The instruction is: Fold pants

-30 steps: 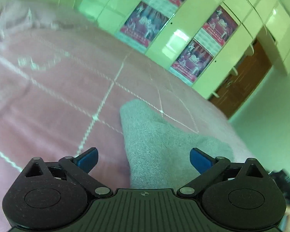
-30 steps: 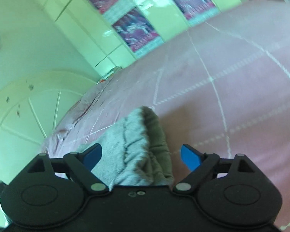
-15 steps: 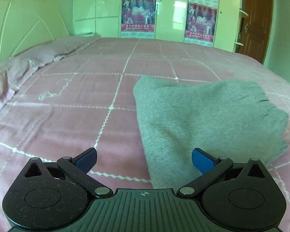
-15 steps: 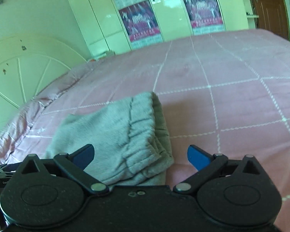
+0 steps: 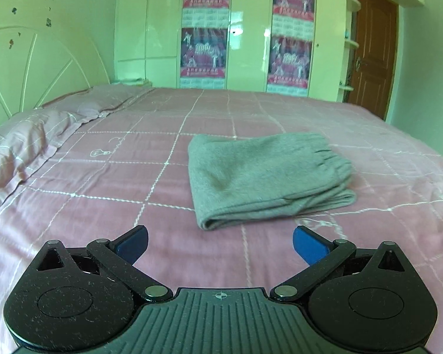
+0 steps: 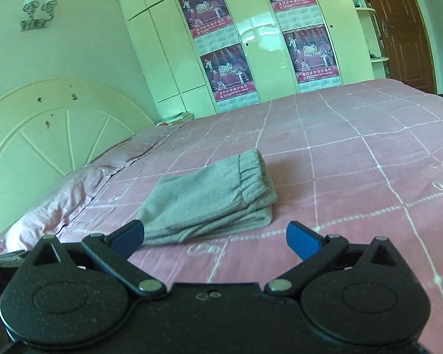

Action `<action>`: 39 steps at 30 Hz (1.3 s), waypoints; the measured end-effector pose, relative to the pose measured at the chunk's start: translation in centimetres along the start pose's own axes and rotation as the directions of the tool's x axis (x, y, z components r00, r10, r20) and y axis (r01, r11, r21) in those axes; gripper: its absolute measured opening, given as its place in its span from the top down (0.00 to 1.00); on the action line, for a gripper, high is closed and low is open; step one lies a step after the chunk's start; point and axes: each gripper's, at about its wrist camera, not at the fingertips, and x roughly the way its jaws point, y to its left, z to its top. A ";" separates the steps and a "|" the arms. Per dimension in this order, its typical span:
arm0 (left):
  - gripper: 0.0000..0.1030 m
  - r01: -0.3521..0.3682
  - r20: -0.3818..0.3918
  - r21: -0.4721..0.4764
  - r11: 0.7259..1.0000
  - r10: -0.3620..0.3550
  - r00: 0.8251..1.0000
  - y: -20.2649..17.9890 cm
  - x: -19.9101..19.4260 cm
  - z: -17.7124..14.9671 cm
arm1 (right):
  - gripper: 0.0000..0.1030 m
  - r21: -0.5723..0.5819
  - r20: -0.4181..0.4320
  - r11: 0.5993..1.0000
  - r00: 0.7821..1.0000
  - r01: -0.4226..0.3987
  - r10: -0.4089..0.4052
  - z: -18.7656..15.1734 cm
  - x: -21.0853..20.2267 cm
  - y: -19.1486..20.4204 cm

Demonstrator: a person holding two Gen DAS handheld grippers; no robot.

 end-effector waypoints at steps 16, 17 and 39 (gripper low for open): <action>0.00 0.026 0.146 -0.014 1.000 -0.024 0.989 -0.4 -11.8 -10.2 | 0.06 -0.235 0.095 0.964 0.990 0.121 -0.101 -10.0 -7.9 5.7; 0.00 0.017 0.136 -0.014 1.000 -0.015 0.991 -0.2 -11.7 -10.4 | 0.06 -0.235 0.073 0.965 0.993 0.112 -0.097 -10.2 -7.6 5.6; 0.00 0.028 0.133 -0.001 1.000 -0.028 0.991 -1.0 -10.7 -11.1 | 0.06 -0.186 0.068 0.980 0.996 0.072 -0.060 -10.9 -7.7 6.0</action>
